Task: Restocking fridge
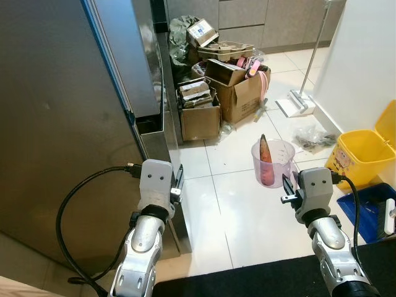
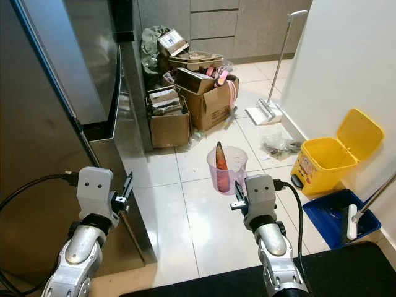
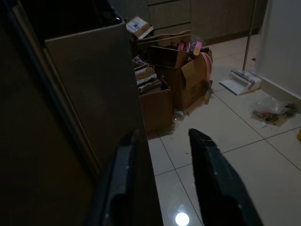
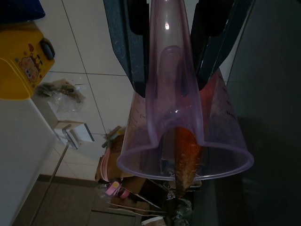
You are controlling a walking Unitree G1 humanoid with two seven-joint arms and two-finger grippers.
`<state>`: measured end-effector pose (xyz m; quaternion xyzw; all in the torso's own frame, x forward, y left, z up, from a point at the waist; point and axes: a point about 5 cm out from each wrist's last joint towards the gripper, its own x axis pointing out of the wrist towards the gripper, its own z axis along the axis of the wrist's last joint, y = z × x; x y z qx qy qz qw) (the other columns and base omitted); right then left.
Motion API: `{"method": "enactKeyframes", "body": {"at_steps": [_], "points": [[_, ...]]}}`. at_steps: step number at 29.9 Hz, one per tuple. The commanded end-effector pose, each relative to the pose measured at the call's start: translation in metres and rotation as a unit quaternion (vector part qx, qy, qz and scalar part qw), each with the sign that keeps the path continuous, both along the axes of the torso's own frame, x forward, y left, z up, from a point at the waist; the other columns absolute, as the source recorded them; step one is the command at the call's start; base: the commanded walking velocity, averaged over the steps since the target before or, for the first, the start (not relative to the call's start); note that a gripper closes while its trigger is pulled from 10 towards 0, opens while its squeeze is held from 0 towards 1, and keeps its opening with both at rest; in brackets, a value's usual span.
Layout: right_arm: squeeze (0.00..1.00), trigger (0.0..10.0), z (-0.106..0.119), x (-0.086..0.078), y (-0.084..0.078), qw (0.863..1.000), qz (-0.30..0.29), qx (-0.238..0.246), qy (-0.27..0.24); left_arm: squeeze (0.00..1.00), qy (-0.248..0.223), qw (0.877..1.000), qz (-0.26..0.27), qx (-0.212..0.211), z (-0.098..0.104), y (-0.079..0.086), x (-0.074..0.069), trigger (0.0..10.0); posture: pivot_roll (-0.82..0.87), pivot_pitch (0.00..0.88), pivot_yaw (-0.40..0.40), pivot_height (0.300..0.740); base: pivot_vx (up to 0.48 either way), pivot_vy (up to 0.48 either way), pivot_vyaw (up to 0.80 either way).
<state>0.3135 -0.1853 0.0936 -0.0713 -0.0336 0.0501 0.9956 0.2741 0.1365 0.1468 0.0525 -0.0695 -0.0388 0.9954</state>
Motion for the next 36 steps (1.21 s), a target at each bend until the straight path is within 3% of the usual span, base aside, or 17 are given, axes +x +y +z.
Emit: {"method": "enactKeyframes", "body": {"at_steps": [1,4,5,6,7,10,11,12,21,26,31,36], "points": [[0.0,10.0,0.001,0.0,-0.001,1.0,-0.002,0.001,-0.007,0.0,0.016,1.0,0.004,-0.009,-0.006,0.0,-0.001,0.0,-0.07,0.098,0.018,0.74,0.0,0.0,0.0],[0.0,10.0,0.001,0.0,-0.001,1.0,-0.002,0.0,-0.007,0.0,0.013,1.0,0.014,-0.004,-0.005,0.003,-0.001,0.0,-0.07,0.097,0.019,0.74,0.0,0.0,0.0],[0.0,10.0,0.0,0.001,-0.001,1.0,-0.002,0.0,-0.007,0.0,0.017,1.0,0.024,-0.004,-0.006,0.006,0.001,2.7,-0.07,0.096,0.018,0.74,0.0,0.0,0.0],[0.0,10.0,0.0,0.001,-0.001,1.0,-0.002,0.0,-0.007,0.0,0.017,1.0,0.024,-0.004,-0.006,0.006,0.001,2.7,-0.07,0.096,0.018,0.74,0.0,0.0,0.0],[0.0,10.0,0.001,0.001,0.0,1.0,-0.002,0.0,-0.008,0.0,0.024,0.999,0.042,-0.006,-0.007,0.008,0.004,10.0,-0.06,0.095,0.017,0.74,0.0,0.0,0.0],[0.0,10.0,0.001,0.001,0.0,1.0,-0.001,0.001,-0.008,0.0,0.029,0.998,0.055,-0.007,-0.007,0.01,0.006,9.9,-0.06,0.094,0.017,0.74,0.0,0.0,0.0],[0.0,10.0,0.001,0.002,0.001,1.0,-0.001,0.001,-0.008,0.0,0.033,0.997,0.063,-0.012,-0.008,0.009,0.011,0.0,-0.06,0.095,0.016,0.74,0.0,0.0,0.0],[0.0,10.0,0.001,0.003,0.002,1.0,0.001,0.002,-0.009,0.0,0.035,0.997,0.068,-0.016,-0.009,0.005,0.016,10.0,-0.06,0.095,0.015,0.74,0.0,0.0,0.0],[0.0,10.0,0.014,0.007,0.005,0.999,0.004,0.008,-0.031,0.0,0.04,0.992,0.119,-0.01,-0.007,0.006,0.034,10.0,-0.08,0.105,0.016,0.74,0.0,0.0,0.0],[0.0,10.0,0.016,0.007,0.004,0.999,0.003,0.009,-0.036,0.0,0.03,0.989,0.142,-0.019,-0.002,0.016,0.034,10.0,-0.08,0.109,0.017,0.74,0.0,0.0,0.0],[0.0,10.0,0.013,0.005,0.002,0.999,0.001,0.008,-0.031,0.0,0.028,0.987,0.159,-0.014,0.001,0.037,0.025,10.0,-0.07,0.116,0.014,0.74,0.0,0.0,0.0],[0.0,10.0,0.013,0.006,0.004,1.0,0.003,0.008,-0.03,0.0,0.029,0.987,0.16,-0.016,-0.002,0.036,0.027,10.0,-0.06,0.116,0.008,0.74,0.0,0.0,0.0]]}}
